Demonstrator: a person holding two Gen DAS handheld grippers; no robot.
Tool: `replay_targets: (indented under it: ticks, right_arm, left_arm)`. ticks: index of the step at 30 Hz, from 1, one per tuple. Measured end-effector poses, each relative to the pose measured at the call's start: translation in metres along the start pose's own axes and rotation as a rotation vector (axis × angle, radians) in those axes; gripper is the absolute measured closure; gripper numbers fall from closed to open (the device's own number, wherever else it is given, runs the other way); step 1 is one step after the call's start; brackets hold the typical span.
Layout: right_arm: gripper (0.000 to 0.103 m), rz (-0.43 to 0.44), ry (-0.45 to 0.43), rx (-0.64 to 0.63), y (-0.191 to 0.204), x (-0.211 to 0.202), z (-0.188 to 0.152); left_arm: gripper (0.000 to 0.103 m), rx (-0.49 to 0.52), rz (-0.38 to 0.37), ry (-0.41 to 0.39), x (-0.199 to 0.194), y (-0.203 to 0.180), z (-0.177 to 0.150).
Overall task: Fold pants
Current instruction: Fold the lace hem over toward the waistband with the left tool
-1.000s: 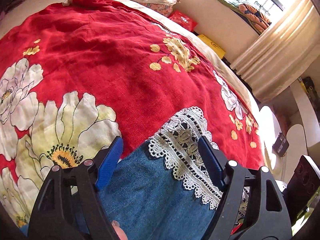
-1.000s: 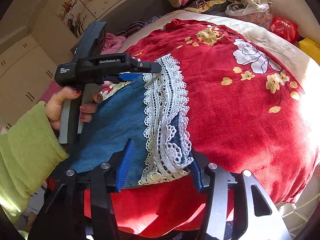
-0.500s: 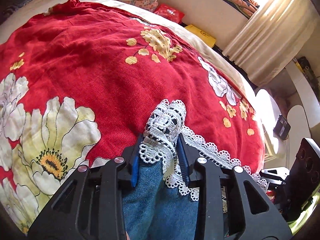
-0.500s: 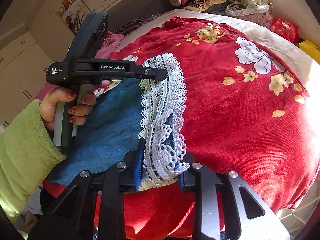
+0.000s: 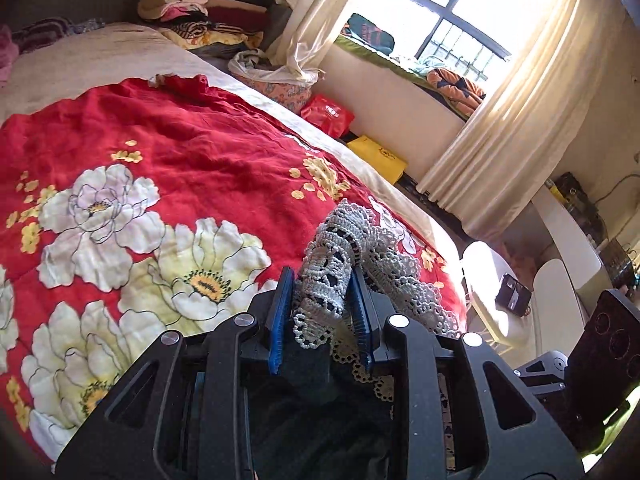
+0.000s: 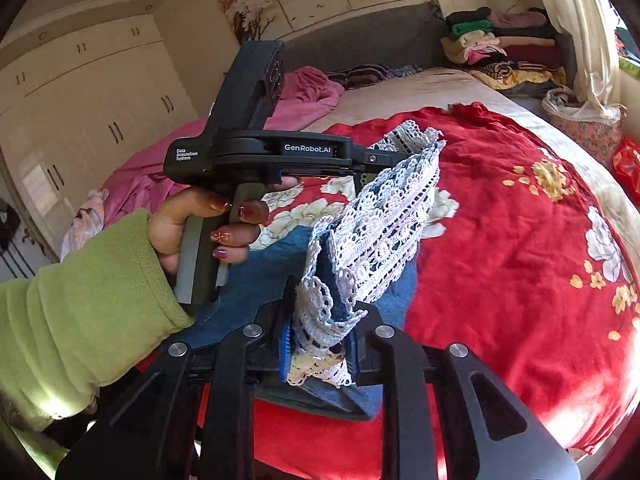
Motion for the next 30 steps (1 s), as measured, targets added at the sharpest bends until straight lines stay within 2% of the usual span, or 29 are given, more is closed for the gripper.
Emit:
replay_targets:
  ticks: [4, 7, 8, 9, 11, 13, 15, 18, 21, 24, 27, 29, 30]
  right_arm:
    - [0.084, 0.0, 0.078, -0.097, 0.04, 0.036, -0.001]
    - [0.084, -0.009, 0.154, -0.166, 0.069, 0.07, -0.012]
    - [0.084, -0.019, 0.182, -0.188, 0.076, 0.082, -0.018]
    - [0.084, -0.026, 0.206, -0.208, 0.083, 0.093, -0.023]
    - [0.084, -0.035, 0.245, -0.239, 0.095, 0.109, -0.038]
    - [0.081, -0.037, 0.273, -0.266, 0.102, 0.12, -0.05]
    - [0.077, -0.036, 0.29, -0.289, 0.108, 0.124, -0.058]
    - [0.069, 0.021, 0.283, -0.282, 0.11, 0.112, -0.06]
    - [0.068, 0.065, 0.252, -0.251, 0.105, 0.086, -0.058]
    - [0.058, 0.041, 0.186, -0.213, 0.087, 0.06, -0.051]
    - [0.054, -0.029, 0.153, -0.144, 0.054, 0.051, -0.042]
    - [0.052, -0.083, 0.153, -0.07, 0.028, 0.055, -0.038]
    - [0.05, -0.098, 0.16, -0.044, 0.017, 0.061, -0.038]
  left_arm:
    - [0.078, -0.082, 0.009, -0.037, -0.028, 0.03, -0.029]
    - [0.067, -0.182, 0.024, -0.065, -0.049, 0.058, -0.056]
    - [0.061, -0.216, 0.017, -0.083, -0.056, 0.066, -0.065]
    - [0.048, -0.254, 0.007, -0.103, -0.065, 0.075, -0.075]
    - [0.028, -0.337, -0.091, -0.137, -0.077, 0.089, -0.092]
    - [0.023, -0.426, -0.167, -0.161, -0.082, 0.103, -0.108]
    - [0.014, -0.474, -0.172, -0.159, -0.082, 0.113, -0.117]
    - [0.013, -0.51, -0.14, -0.136, -0.075, 0.118, -0.122]
    - [0.012, -0.53, -0.09, -0.101, -0.063, 0.123, -0.119]
    - [0.012, -0.527, -0.066, -0.063, -0.049, 0.121, -0.107]
    - [0.015, -0.498, -0.027, -0.001, -0.033, 0.116, -0.095]
    - [0.034, -0.461, 0.035, 0.03, -0.024, 0.11, -0.088]
    - [0.054, -0.446, 0.071, 0.044, -0.021, 0.108, -0.087]
Point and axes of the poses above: each gripper's, at about its wrist camera, not at the fingertips, and x roughly the way its jaws point, y to its left, z to its top, the point moved 5 cm from there along x, roughly the way its jaws point, and after that the axes turned 10 degrees about y, right-handed, at the moved point
